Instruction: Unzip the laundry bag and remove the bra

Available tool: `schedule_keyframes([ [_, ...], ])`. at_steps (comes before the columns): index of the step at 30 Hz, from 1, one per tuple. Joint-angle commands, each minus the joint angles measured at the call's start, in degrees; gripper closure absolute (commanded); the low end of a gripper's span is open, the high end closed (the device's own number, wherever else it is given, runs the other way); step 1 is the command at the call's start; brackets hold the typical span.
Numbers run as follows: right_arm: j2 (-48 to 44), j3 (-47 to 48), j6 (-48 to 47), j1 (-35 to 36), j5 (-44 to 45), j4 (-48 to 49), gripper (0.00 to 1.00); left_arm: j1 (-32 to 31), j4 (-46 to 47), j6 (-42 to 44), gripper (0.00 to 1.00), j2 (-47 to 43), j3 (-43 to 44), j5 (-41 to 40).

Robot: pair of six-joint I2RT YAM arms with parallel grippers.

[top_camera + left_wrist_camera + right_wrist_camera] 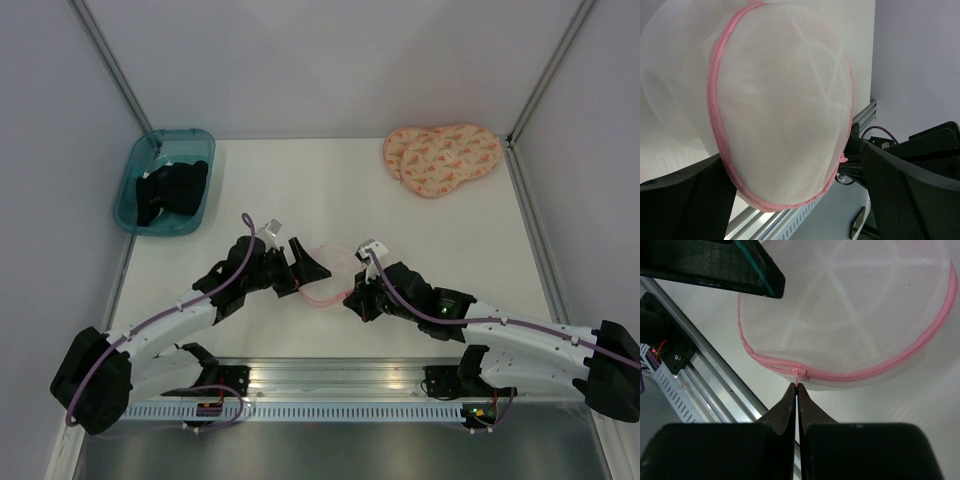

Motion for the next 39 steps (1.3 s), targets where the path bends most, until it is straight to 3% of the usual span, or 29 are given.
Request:
schedule_keyframes([
  [1,0.99,0.78,-1.44,-0.11,-3.18,4.85,0.99,-0.23,-6.57,-2.82,0.0,-7.15,-1.39,-4.94],
  [6,1.08,0.16,-0.48,-0.03,-1.42,4.24,1.0,-0.23,-15.48,-4.13,0.01,-19.62,-3.67,-16.37],
  [10,1.17,0.34,-0.39,-0.11,0.16,3.01,0.99,-0.23,-20.49,-4.22,0.0,-22.28,-3.41,-18.06],
  [13,1.26,0.52,-0.48,-0.11,-0.1,2.57,1.0,-0.23,-21.29,-5.97,0.0,-22.72,-4.99,-14.99],
  [18,1.44,-0.19,-0.21,-0.11,-3.26,5.11,1.0,-0.4,-13.05,-13.0,0.0,-24.48,-12.45,-7.52],
  [23,4.07,-1.24,-0.04,-0.11,-13.01,11.7,1.0,-0.66,-3.73,-20.65,0.0,-25.62,-17.12,-4.09],
  [34,10.49,0.07,0.05,2.17,-17.59,17.86,1.0,-1.81,3.66,-25.14,0.02,-23.78,-18.27,-5.67],
  [35,10.58,0.16,0.14,2.17,-17.68,17.86,1.0,-1.81,4.45,-25.05,0.03,-23.17,-18.35,-5.58],
  [37,10.66,0.43,-0.21,2.35,-17.77,17.95,1.0,-1.9,7.26,-24.88,0.19,-21.06,-19.14,-5.14],
  [38,10.75,0.51,-0.21,2.43,-17.77,17.95,1.0,-1.9,10.32,-24.96,0.39,-20.1,-19.49,-4.53],
  [39,10.67,0.6,-0.21,2.43,-17.68,17.78,1.0,-1.9,11.57,-24.96,0.51,-19.3,-19.67,-4.26],
])
